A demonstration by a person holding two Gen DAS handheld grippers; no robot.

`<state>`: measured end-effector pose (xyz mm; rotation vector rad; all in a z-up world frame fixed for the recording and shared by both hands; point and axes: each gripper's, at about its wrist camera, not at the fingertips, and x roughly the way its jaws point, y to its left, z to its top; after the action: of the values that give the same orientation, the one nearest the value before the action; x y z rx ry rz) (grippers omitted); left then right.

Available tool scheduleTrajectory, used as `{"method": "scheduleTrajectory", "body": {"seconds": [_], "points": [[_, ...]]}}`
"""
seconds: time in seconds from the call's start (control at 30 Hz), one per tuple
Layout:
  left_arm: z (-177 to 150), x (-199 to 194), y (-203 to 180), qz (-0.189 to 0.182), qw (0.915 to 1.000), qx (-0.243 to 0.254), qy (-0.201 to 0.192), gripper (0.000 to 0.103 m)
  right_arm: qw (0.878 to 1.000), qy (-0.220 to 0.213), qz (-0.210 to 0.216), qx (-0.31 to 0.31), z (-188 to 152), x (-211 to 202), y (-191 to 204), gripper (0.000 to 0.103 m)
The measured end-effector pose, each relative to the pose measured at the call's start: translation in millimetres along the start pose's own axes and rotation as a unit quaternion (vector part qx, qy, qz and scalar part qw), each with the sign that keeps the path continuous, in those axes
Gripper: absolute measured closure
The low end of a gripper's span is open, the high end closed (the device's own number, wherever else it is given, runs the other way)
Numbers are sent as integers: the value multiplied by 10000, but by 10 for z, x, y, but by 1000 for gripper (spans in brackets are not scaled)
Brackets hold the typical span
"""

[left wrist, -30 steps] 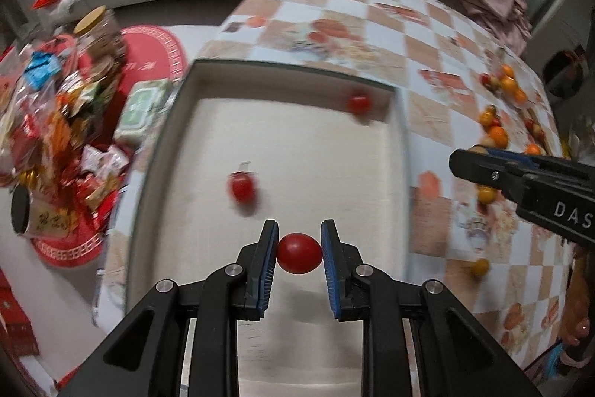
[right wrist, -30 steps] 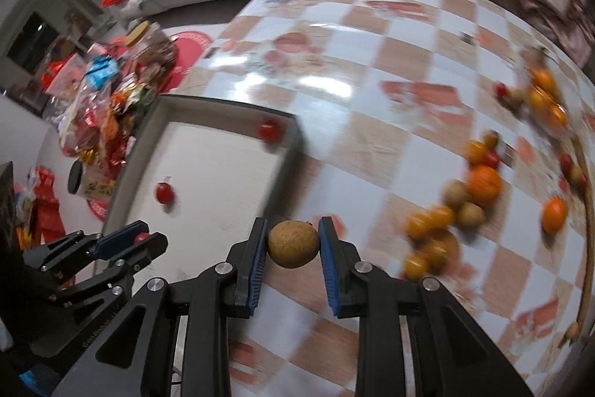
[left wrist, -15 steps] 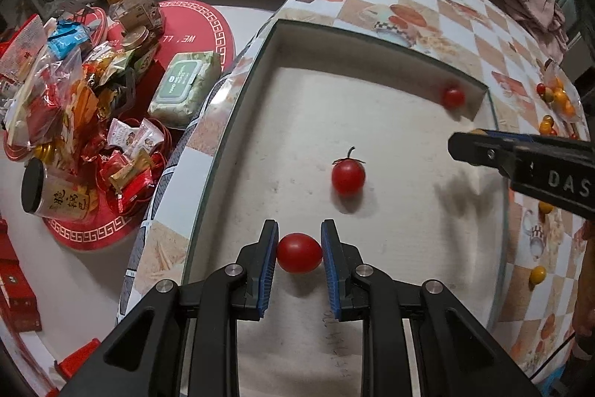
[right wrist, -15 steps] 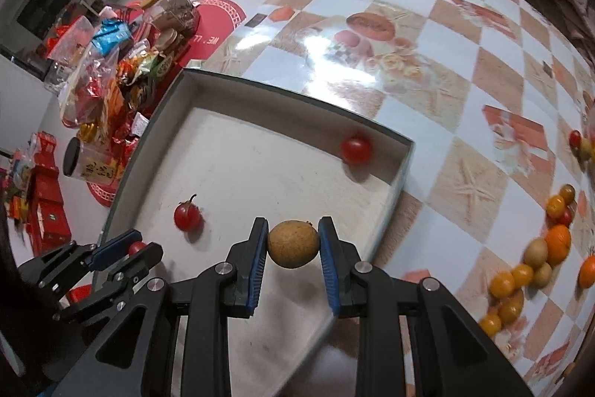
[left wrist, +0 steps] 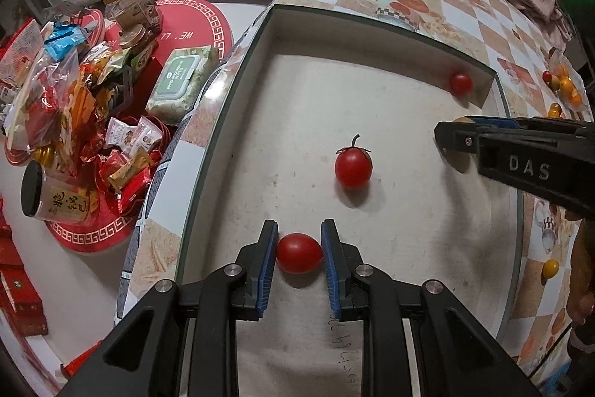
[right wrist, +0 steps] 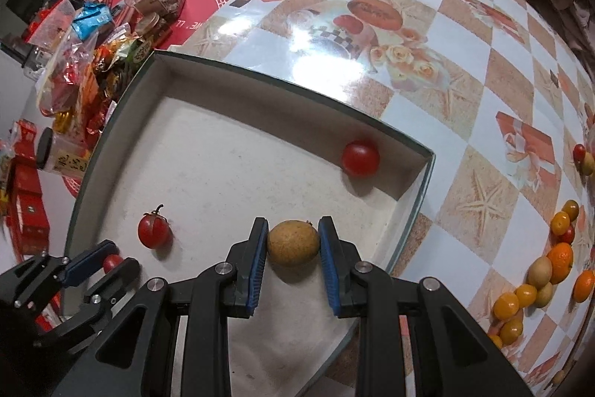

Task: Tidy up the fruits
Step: 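Carry the tomato and kiwi into the white tray and open both tools, then grasp a yellow cherry tomato with the left tool while the right tool grasps a brown kiwi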

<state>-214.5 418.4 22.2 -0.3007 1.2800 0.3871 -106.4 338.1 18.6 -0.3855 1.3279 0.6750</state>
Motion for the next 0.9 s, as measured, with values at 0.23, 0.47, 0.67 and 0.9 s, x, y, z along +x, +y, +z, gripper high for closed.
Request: {"method": "scheduleTrajectory", "body": {"seconds": [0.23,0.47,0.67,0.9], "points": [[-6,-4,-40,113,9998,172,-1,77,10000,15,16,-54,14,10,26,65],[-13,-56,-16,46,9998,176,-93,21,9998,70,180,27,7,11,3,42],[-22,-73,-99,70,9991,397,-87,21,9990,-20,411,175,24,-57,-24,27],[-7,-143,-249,107,9984,556,-68,21,9955,-365,667,571,59,-340,-126,17]]}}
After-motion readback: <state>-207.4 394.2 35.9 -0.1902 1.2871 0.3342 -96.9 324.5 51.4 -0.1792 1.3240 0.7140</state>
